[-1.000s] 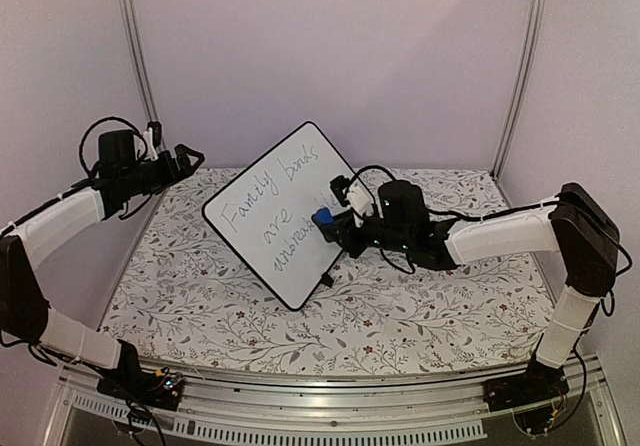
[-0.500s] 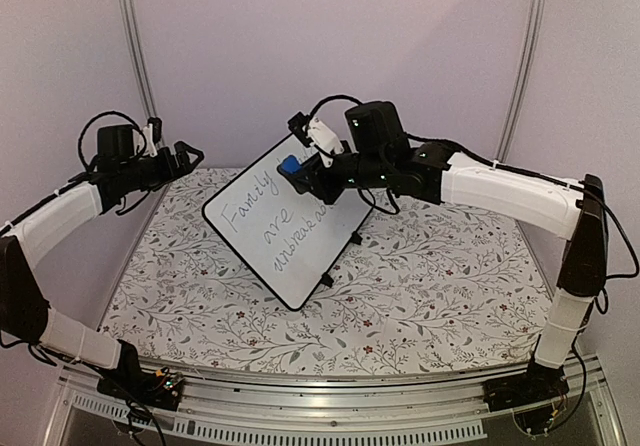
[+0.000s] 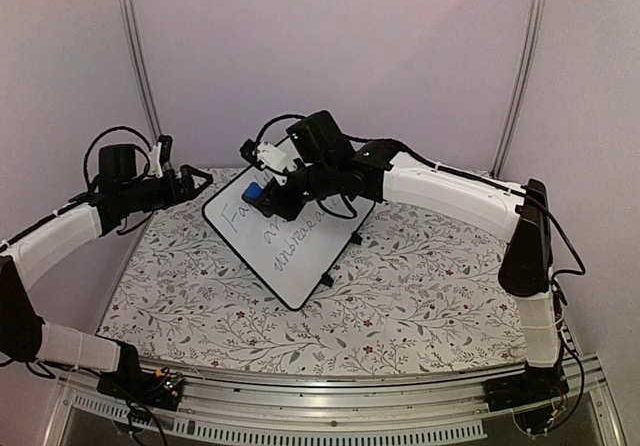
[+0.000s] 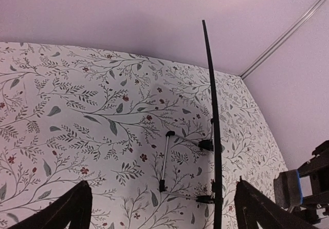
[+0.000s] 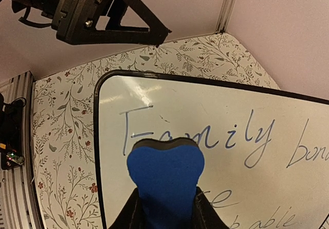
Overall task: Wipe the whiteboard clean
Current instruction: Move the whiteboard to the center of the board.
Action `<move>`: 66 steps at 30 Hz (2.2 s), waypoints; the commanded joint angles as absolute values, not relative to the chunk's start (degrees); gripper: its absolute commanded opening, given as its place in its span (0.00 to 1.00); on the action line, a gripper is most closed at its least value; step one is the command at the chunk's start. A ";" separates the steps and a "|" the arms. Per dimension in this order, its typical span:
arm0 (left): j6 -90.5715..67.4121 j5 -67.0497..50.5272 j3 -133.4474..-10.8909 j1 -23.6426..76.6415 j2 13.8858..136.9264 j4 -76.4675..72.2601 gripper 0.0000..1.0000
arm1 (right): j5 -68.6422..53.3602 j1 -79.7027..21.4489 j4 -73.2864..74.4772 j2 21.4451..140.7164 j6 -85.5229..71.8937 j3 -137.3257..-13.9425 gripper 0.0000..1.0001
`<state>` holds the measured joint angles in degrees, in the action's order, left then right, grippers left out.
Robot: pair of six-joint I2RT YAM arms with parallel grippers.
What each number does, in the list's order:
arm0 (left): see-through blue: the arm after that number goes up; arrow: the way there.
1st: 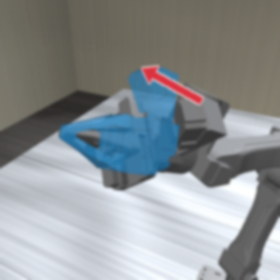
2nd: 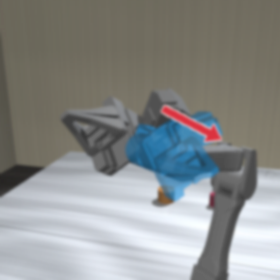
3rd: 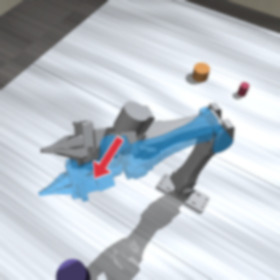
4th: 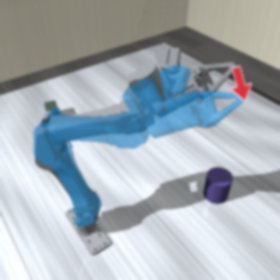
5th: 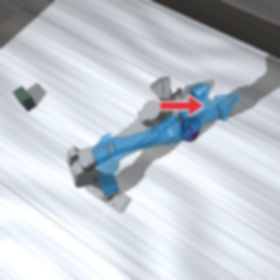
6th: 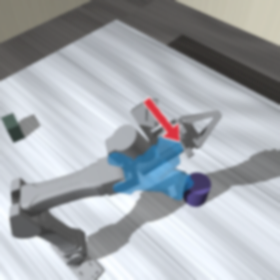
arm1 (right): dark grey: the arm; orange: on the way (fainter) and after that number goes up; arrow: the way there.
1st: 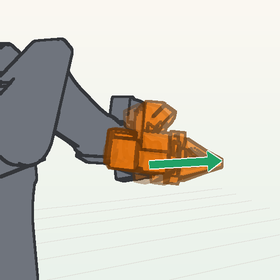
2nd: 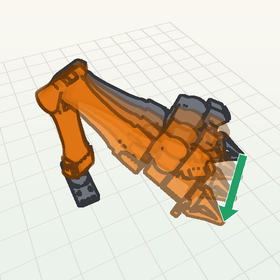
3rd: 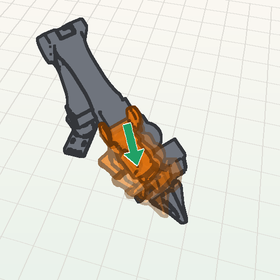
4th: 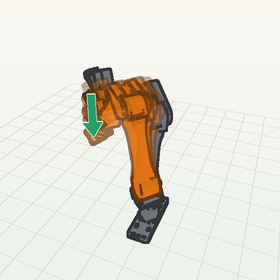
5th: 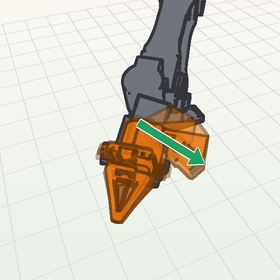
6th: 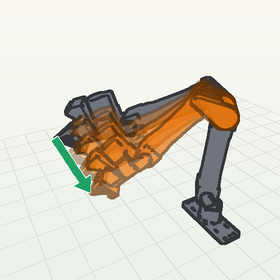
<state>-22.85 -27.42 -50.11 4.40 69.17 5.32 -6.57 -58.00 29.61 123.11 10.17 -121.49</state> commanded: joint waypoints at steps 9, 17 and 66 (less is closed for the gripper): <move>-22.02 -32.59 -50.66 7.16 71.73 1.43 0.90 | -0.49 -59.07 28.10 120.25 8.44 -112.69 0.27; -22.06 -31.04 -61.22 6.50 78.29 5.61 0.90 | 3.08 -59.07 24.00 107.83 8.22 -97.09 0.27; -12.78 -38.46 -98.63 16.28 113.44 21.54 0.15 | 8.25 -50.91 23.21 83.97 5.13 -77.17 0.28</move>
